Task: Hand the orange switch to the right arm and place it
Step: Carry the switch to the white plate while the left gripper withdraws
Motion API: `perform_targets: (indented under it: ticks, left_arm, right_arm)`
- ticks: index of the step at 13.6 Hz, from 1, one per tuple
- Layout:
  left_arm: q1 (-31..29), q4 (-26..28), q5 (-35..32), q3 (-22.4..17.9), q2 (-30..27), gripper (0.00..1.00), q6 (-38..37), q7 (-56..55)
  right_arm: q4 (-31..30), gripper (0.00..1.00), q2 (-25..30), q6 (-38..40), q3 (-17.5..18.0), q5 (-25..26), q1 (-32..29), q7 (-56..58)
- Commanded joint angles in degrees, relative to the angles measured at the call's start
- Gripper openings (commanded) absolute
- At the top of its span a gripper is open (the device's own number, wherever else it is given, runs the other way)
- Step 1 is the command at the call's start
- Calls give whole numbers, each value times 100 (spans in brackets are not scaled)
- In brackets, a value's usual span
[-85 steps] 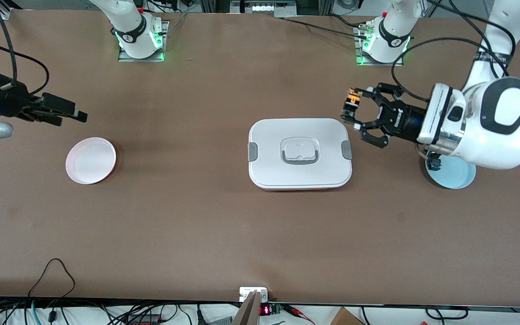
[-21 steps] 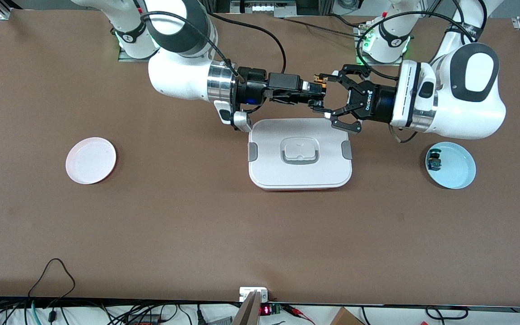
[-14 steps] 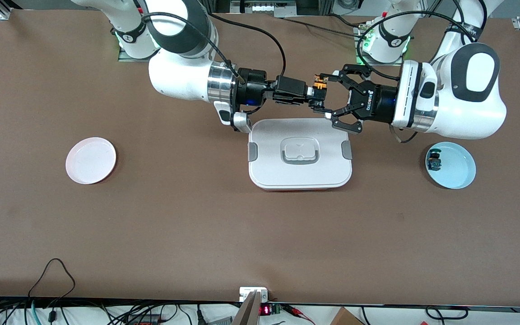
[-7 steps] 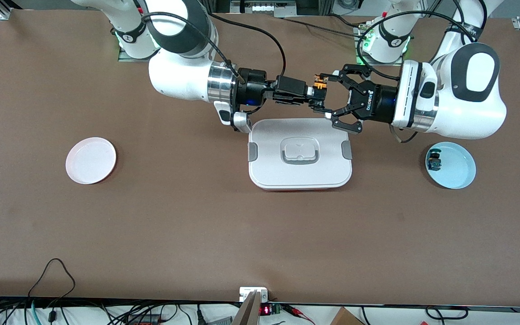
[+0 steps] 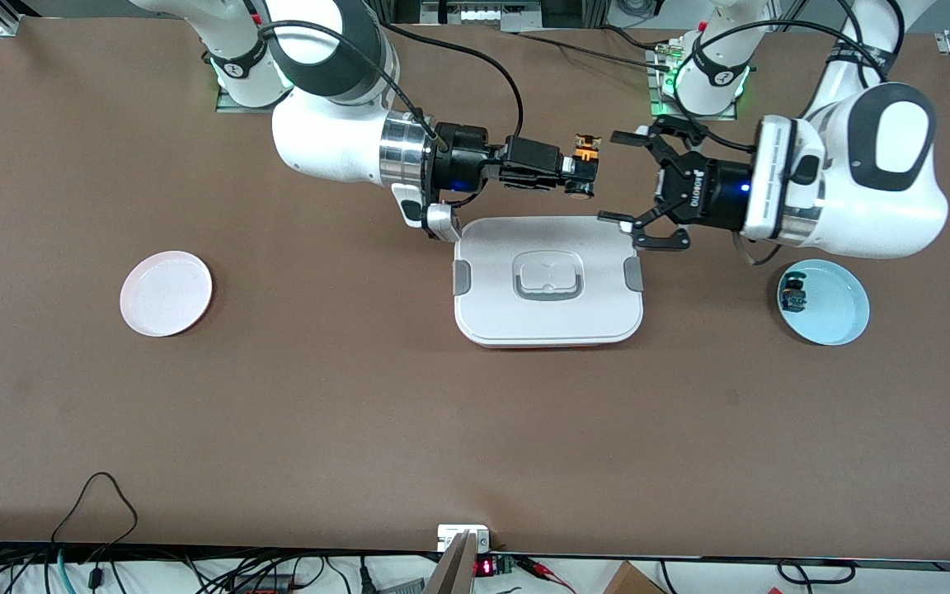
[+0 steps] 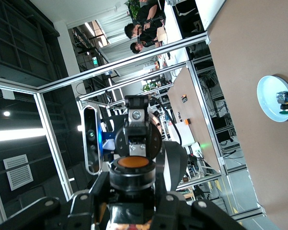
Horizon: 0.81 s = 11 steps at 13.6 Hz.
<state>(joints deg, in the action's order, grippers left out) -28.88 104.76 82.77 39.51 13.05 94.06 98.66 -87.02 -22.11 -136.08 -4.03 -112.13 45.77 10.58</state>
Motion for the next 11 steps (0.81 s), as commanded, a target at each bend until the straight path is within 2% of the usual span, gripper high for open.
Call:
perform_targets:
  ticks: [1, 2, 4, 6, 8, 9, 11]
  left_arm:
    - [-537, -78, -625, -5, 162, 100, -458, 249]
    - [-766, -218, -1214, -5, 163, 100, -485, 337]
    - [-1214, -325, -1780, -5, 206, 100, -878, 338]
    - [-1662, -570, -2726, -5, 582, 100, -1012, 338]
    - [-1927, -1200, -3938, -5, 1328, 100, -1021, 399]
    - [-1928, -1665, -4518, -5, 1662, 100, -1021, 678]
    - [-1998, -2134, -5189, -14, 1903, 100, -1021, 760]
  right_arm:
    - [98, 2, 14, 81, 8, -37, -33, 50]
    - [63, 2, 58, 116, -1, -37, -51, 50]
    - [-16, 2, 111, 317, -18, 33, -147, 41]
    - [-191, 2, 172, 730, -27, 252, -358, 41]
    - [-271, 2, 207, 1160, -36, 603, -595, 41]
    - [-280, 2, 208, 1519, -45, 613, -753, 24]
    - [-438, 2, 208, 2031, -45, 622, -1017, 50]
